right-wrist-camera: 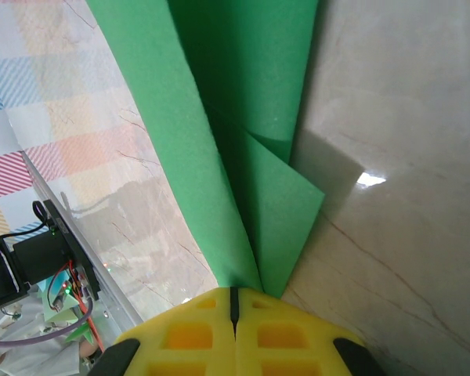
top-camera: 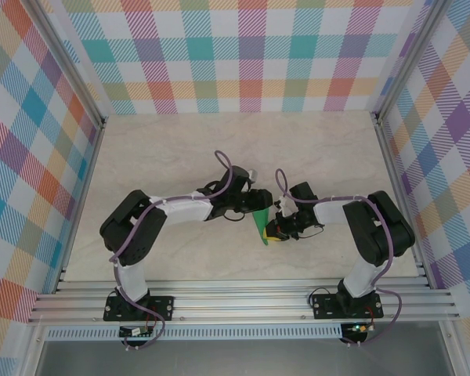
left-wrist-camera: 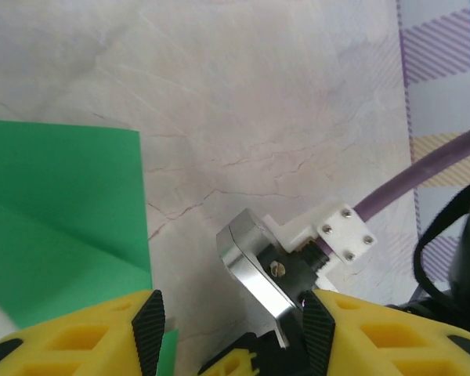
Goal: Fold a paper plane with a square sheet of paper (pick it up from the middle)
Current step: Fold the wing for the fifth time at the center of the table.
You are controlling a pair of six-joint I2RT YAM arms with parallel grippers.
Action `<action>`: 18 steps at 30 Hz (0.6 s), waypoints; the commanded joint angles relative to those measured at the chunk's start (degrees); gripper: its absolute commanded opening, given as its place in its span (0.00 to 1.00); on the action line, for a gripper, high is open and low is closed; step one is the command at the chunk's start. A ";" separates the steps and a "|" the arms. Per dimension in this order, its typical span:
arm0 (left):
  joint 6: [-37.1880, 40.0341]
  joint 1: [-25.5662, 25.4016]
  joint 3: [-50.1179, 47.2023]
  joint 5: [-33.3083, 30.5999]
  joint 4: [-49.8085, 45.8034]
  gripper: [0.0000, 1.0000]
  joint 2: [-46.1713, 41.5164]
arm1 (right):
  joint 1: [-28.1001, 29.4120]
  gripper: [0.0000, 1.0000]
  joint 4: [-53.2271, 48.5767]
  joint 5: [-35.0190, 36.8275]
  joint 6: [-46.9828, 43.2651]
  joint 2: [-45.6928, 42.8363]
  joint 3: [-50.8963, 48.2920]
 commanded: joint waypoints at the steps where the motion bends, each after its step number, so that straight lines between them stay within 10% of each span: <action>1: 2.19 -0.06 4.23 0.40 -1.45 0.51 4.60 | 0.29 0.01 -2.66 4.40 -0.53 3.06 -1.10; 18: 7.91 8.42 14.01 1.05 -8.29 0.50 14.05 | 1.57 0.01 -2.96 4.28 -0.09 3.43 -2.07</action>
